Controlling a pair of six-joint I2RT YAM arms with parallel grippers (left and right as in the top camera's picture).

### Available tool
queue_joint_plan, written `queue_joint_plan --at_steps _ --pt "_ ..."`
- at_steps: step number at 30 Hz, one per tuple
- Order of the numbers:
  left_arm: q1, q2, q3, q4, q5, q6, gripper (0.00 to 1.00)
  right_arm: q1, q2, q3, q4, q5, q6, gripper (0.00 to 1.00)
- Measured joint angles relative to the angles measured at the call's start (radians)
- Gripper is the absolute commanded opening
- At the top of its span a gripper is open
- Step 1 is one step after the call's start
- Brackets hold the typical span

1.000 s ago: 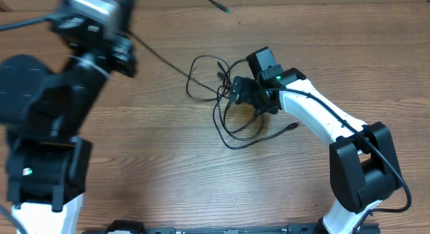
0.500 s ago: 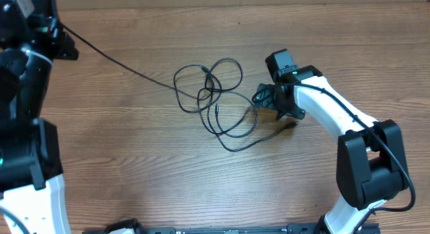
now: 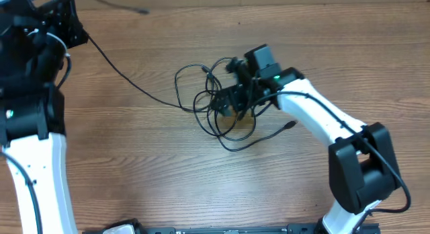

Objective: Untangle cables

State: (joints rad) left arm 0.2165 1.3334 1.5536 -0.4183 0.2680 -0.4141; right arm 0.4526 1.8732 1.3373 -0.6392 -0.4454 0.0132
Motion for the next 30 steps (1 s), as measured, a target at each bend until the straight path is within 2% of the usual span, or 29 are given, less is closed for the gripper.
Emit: queue_joint_plan --at_steps 8,13,18,21,23,25,26,27,28,29,30 --pt "0.000 0.054 0.006 -0.003 -0.023 -0.064 0.04 0.122 0.000 0.000 0.116 -0.009 -0.099 1.00" --pt "0.000 0.052 0.079 -0.039 -0.023 -0.078 0.04 0.187 0.000 0.000 0.189 -0.024 -0.173 1.00" --pt "0.000 0.042 0.162 -0.074 -0.023 -0.082 0.04 0.241 0.000 0.000 0.268 0.042 -0.238 0.83" --pt "0.000 0.034 0.181 -0.084 -0.022 -0.083 0.04 0.262 0.006 0.000 0.296 0.096 -0.255 0.80" --pt "0.002 0.031 0.185 -0.084 -0.018 -0.085 0.04 0.267 0.024 0.000 0.332 0.115 -0.262 0.71" --pt "0.013 0.031 0.185 -0.084 0.006 -0.085 0.04 0.267 0.049 0.000 0.356 0.130 -0.270 0.53" --pt "0.022 0.031 0.185 -0.087 0.016 -0.085 0.05 0.267 0.061 0.000 0.358 0.136 -0.277 0.40" --pt "0.034 0.031 0.185 -0.088 0.031 -0.085 0.05 0.267 0.071 0.000 0.358 0.143 -0.277 0.22" --pt "0.051 0.031 0.185 -0.089 0.047 -0.085 0.04 0.267 0.082 0.000 0.357 0.149 -0.278 0.11" --pt "0.066 0.031 0.186 -0.090 0.060 -0.085 0.04 0.266 0.086 0.000 0.357 0.159 -0.271 0.04" --pt "0.088 0.031 0.186 -0.091 0.077 -0.085 0.04 0.266 0.088 0.000 0.354 0.168 -0.262 0.04"
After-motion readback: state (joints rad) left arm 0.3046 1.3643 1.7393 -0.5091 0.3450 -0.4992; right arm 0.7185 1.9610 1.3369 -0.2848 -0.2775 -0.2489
